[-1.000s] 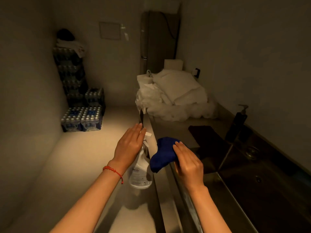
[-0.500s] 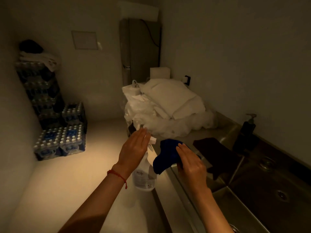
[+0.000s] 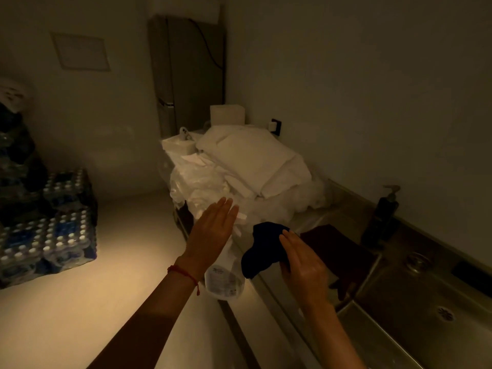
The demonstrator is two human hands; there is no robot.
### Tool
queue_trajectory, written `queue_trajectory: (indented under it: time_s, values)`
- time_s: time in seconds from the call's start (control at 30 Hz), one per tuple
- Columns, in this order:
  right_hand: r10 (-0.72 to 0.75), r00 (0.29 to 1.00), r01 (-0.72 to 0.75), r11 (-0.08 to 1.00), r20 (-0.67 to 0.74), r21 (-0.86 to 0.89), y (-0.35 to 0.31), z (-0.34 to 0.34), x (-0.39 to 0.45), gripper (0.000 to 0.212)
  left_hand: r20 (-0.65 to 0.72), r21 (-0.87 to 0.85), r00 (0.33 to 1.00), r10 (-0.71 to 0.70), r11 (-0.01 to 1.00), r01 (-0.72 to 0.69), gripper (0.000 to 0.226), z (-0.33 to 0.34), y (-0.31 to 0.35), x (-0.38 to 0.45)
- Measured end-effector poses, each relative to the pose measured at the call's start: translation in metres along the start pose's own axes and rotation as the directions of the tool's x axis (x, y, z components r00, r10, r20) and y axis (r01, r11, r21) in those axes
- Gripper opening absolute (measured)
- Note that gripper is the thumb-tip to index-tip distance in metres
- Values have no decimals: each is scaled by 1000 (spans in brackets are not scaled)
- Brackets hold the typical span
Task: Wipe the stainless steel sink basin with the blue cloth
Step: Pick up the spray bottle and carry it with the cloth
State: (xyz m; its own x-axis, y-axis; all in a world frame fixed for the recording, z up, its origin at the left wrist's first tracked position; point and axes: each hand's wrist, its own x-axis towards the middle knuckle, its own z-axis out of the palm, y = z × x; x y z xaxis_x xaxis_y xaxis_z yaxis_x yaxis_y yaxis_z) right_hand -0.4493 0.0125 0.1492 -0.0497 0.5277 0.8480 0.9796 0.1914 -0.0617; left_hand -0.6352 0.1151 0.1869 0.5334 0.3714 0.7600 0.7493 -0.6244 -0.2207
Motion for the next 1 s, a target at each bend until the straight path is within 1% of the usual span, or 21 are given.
queue_trajectory:
  time_s: [0.07,0.1,0.17,0.23,0.33,0.43,0.53,0.6,0.7,0.8,0.9,1.0]
  values:
    - [-20,998,19,1000,-64,-11,10,11,6,22,-19,-14,1000,15,1000,-15,53,12,-3,11]
    - [-27,996,24,999,-87,-28,15,16,8,22,-26,-14,999,22,1000,-23,53,18,-4,17]
    - [-39,993,33,998,-109,-59,27,25,13,28,-43,-11,998,36,999,-36,52,31,-4,30]
    - [-29,994,22,998,-108,-66,39,33,18,37,-69,-33,996,49,998,-52,50,45,-4,43]
    - [-5,995,-5,996,-101,-94,59,41,27,41,-75,-74,995,61,995,-67,50,67,-3,63]
    - [2,995,-14,993,-100,-118,78,46,35,38,-77,-81,993,87,992,-93,50,91,1,81]
    - [12,995,-27,987,-95,-158,99,49,39,22,-76,-107,991,109,987,-117,51,113,8,98]
    - [22,997,-36,983,-77,-182,112,49,40,29,-87,-132,988,127,982,-137,51,127,14,109]
    - [24,995,-46,970,-93,-238,128,48,40,24,-100,-161,985,142,974,-157,50,143,23,124]
    - [44,995,-68,957,-89,-283,141,47,38,33,-118,-203,979,167,961,-188,48,158,33,139]
    - [62,994,-88,935,-88,-343,152,45,36,20,-146,-234,968,206,943,-236,47,172,45,156]
    - [91,992,-118,921,-90,-372,161,44,36,24,-171,-265,955,244,922,-283,47,188,56,173]
